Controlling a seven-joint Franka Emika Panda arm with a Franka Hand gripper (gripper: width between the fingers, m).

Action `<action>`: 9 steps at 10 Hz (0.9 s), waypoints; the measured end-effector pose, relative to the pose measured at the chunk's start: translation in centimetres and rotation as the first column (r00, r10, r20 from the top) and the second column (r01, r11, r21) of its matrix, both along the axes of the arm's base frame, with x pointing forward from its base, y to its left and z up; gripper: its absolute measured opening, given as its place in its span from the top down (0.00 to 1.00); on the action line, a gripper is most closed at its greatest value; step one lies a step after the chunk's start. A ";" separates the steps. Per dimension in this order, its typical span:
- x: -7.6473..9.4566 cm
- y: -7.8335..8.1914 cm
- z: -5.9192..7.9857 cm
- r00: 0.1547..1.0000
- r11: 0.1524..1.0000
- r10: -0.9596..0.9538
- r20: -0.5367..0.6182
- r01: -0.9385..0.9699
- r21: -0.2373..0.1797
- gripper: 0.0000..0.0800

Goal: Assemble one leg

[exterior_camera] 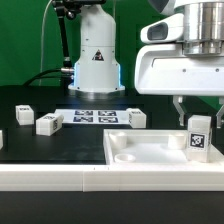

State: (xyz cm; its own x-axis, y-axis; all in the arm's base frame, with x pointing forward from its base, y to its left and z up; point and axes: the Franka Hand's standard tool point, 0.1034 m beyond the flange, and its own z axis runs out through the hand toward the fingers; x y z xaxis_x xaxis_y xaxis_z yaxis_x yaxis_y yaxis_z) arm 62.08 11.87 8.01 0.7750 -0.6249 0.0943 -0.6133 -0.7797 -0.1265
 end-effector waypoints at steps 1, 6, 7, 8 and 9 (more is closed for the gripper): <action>0.0 -0.1 0.0 0.994 0.994 -0.111 -0.006 0.111 0.023 0.63; -0.2 0.3 0.0 0.874 0.870 -0.483 -0.060 0.487 0.084 0.63; -0.2 0.3 0.0 0.843 0.838 -0.533 -0.072 0.538 0.096 0.63; -0.2 0.4 0.0 0.832 0.826 -0.549 -0.076 0.554 0.100 0.60; -0.2 0.4 -0.1 0.846 0.841 -0.528 -0.073 0.533 0.098 0.60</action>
Offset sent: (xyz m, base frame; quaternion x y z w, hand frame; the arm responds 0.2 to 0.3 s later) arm 0.0014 0.0052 0.0008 -0.0118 -0.0117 0.2391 0.9708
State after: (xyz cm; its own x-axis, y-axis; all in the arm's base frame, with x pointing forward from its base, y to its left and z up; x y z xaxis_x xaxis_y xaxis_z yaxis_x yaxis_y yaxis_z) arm 61.85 12.27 7.94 0.3240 -0.9458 -0.0240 -0.9355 -0.3165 -0.1572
